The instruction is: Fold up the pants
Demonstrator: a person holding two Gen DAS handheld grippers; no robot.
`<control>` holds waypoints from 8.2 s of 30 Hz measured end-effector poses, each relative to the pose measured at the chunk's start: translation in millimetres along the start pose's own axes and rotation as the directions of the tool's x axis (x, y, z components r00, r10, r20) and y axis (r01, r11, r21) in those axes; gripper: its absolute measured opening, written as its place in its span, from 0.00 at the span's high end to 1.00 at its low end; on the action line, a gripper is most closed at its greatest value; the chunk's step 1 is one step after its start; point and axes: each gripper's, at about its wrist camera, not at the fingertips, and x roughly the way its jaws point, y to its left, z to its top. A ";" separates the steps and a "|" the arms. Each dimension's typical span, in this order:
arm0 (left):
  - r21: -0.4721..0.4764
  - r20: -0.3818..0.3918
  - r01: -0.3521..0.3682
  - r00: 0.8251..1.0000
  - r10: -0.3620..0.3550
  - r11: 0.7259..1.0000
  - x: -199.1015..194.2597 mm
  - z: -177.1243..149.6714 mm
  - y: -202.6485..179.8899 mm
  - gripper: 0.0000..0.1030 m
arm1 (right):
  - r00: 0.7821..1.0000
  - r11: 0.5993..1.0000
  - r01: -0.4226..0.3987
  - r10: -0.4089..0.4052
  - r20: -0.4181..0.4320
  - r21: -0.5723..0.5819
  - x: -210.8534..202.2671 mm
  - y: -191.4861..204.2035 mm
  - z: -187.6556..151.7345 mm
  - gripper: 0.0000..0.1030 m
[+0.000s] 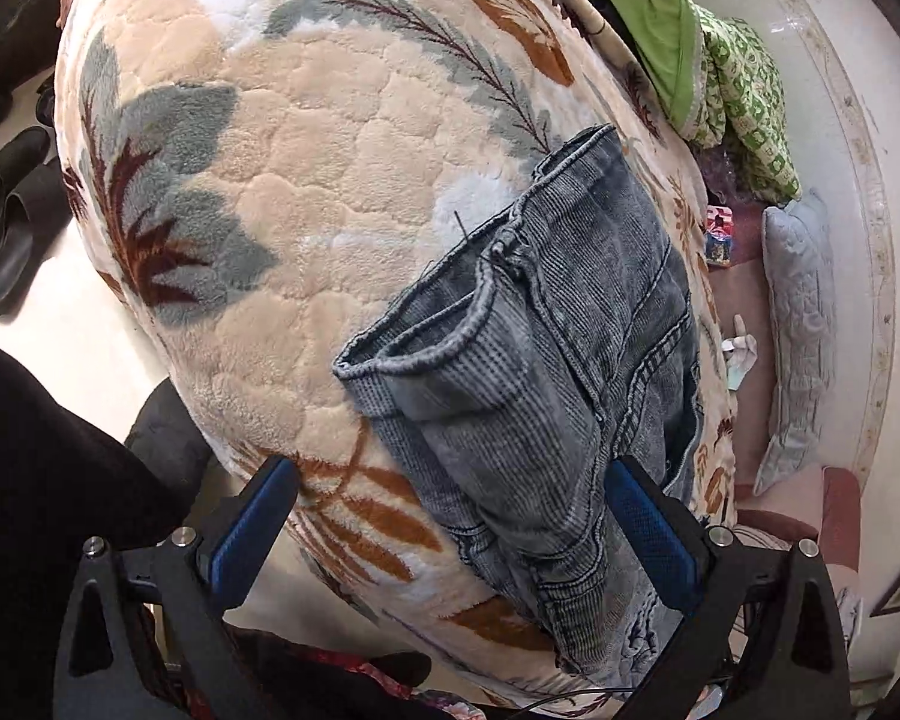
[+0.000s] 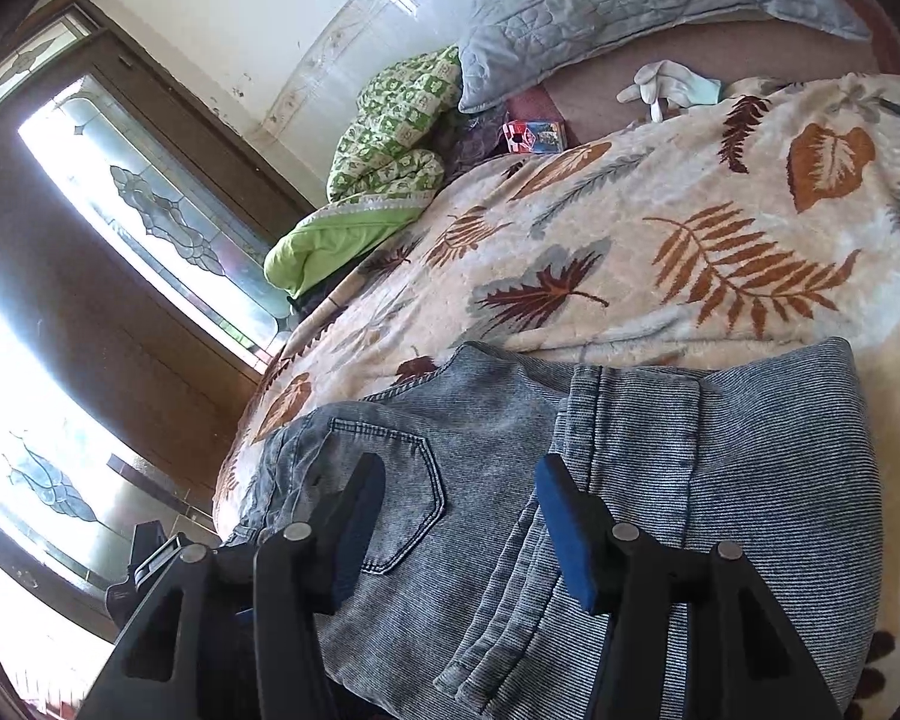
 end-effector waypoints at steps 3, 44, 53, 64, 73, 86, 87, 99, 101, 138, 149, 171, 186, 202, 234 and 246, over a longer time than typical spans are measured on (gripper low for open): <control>0.015 0.007 0.014 1.000 -0.014 1.000 1.6 7.1 -5.7 0.03 | 1.000 1.000 0.002 -0.002 0.001 0.006 0.4 -1.9 0.4 0.46; 0.569 0.260 -0.052 0.958 -0.119 0.821 -48.4 -32.6 -110.3 0.85 | 0.971 0.958 -0.009 -0.060 -0.233 -0.287 73.4 51.7 -67.9 0.63; 0.828 0.216 -0.051 0.948 -0.234 0.559 -57.1 -111.0 -204.4 0.85 | 0.990 0.998 0.032 -0.039 0.138 0.055 -44.5 -33.7 2.1 0.63; 0.975 -0.111 0.132 0.986 -0.125 0.178 53.6 -270.2 -285.8 0.85 | 0.874 0.939 0.017 -0.180 0.451 0.343 -192.2 -130.6 7.3 0.62; 0.950 -0.282 0.290 0.956 -0.083 0.112 45.3 -273.4 -283.2 0.52 | 0.883 0.911 0.017 -0.207 0.421 0.412 -202.5 -151.6 7.4 0.52; 0.944 0.034 -0.011 0.997 -0.065 0.331 84.1 -147.4 -289.8 0.29 | 0.967 0.991 0.028 -0.060 0.249 0.129 -111.2 -74.3 14.7 0.51; 0.941 0.039 -0.021 0.998 -0.045 0.338 94.0 -144.8 -287.8 0.29 | 0.973 0.993 0.018 -0.044 0.229 0.116 -103.3 -70.7 14.6 0.51; 0.909 -0.035 -0.020 0.992 0.124 0.416 161.4 -126.4 -258.6 0.07 | 0.988 0.915 0.146 -0.154 -0.008 0.377 -41.9 -138.8 6.9 0.51; 0.883 -0.091 0.030 0.990 0.108 0.469 161.9 -117.0 -253.5 0.07 | 0.991 0.912 0.120 -0.130 0.000 0.392 -42.8 -144.0 5.9 0.51; 0.927 -0.082 0.020 0.985 0.149 0.375 117.9 -139.4 -203.6 0.00 | 0.980 0.969 0.170 -0.186 0.076 0.178 -71.0 -84.5 -61.9 0.50; 0.912 0.060 -0.029 0.996 -0.062 0.408 65.6 -101.0 -224.3 0.00 | 0.939 0.956 0.251 -0.279 0.200 0.153 -130.8 -73.8 -31.8 0.39; 0.909 0.194 -0.152 0.978 -0.071 0.388 66.7 -111.6 -240.2 0.00 | 0.947 0.963 0.213 -0.245 0.209 0.166 -125.8 -88.4 -22.7 0.37; 0.909 0.232 -0.206 0.972 -0.028 0.362 75.2 -116.2 -238.6 0.00 | 0.954 0.966 0.201 -0.231 0.192 0.160 -116.9 -85.9 -21.2 0.37; 0.913 0.231 -0.220 0.973 0.008 0.343 82.4 -120.2 -236.8 0.00 | 0.956 0.956 0.204 -0.242 0.168 0.212 -119.7 -97.1 -24.4 0.37; 0.912 -0.114 0.053 0.985 0.128 0.406 115.7 -108.1 -231.1 0.00 | 0.988 0.907 0.147 -0.155 -0.012 0.395 -121.7 -164.5 -39.1 0.37; 0.833 -0.381 0.267 0.912 0.153 0.484 141.0 -105.6 -231.2 0.00 | 0.986 0.867 -0.072 0.136 -0.094 0.494 -93.9 -190.2 -38.0 0.36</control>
